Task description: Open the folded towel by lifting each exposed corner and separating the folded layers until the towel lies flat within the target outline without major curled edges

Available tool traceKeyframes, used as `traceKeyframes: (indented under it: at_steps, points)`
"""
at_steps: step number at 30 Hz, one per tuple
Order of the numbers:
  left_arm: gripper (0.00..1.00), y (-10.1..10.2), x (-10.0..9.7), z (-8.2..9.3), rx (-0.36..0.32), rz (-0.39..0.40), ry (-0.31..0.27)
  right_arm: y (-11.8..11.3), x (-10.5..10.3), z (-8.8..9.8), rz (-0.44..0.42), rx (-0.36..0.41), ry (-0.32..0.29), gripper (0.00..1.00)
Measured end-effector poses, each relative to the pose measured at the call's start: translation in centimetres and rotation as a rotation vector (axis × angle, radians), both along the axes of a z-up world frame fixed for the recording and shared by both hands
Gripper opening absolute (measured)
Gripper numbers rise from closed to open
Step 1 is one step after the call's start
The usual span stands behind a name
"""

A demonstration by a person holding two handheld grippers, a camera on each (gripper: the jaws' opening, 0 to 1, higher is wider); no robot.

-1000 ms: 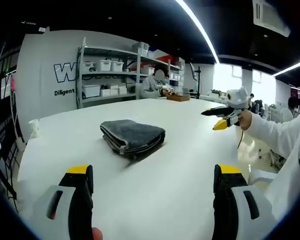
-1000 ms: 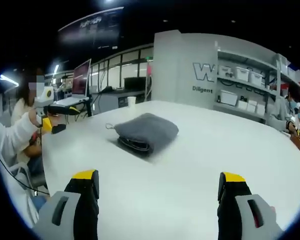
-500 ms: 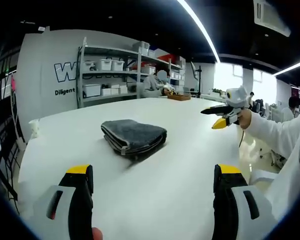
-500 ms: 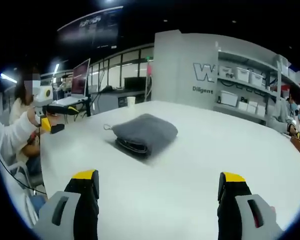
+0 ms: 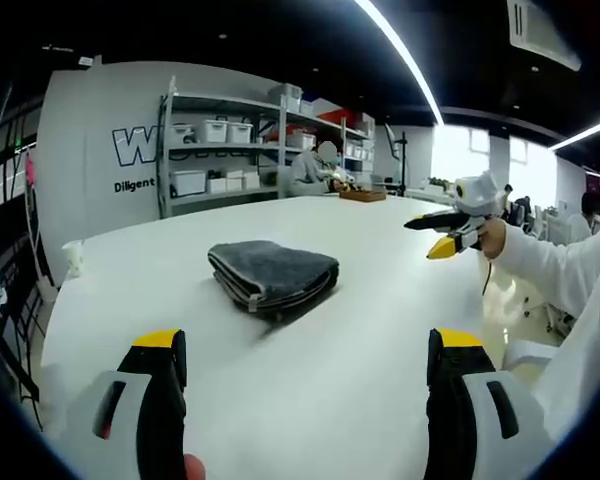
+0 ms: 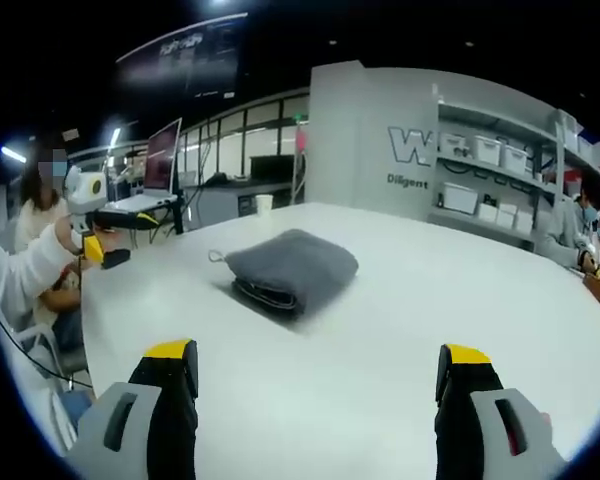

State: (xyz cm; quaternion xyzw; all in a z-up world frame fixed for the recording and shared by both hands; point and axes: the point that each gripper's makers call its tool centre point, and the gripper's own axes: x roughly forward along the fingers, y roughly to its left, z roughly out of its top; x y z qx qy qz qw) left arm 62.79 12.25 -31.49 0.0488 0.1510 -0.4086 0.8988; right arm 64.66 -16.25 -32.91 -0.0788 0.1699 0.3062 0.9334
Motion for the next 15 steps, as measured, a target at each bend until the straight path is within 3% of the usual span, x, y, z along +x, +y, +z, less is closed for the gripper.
traceKeyframes:
  at_steps: [9,15]
  points:
    - [1.0,-0.8,0.8,0.2,-0.004,-0.002,-0.022,0.5,-0.2,-0.1,-0.005,-0.008,-0.001,0.99]
    - [1.0,-0.7,3.1,0.7,-0.011,0.001,-0.053,1.0,-0.1,-0.3,-0.017,-0.023,0.007,0.99]
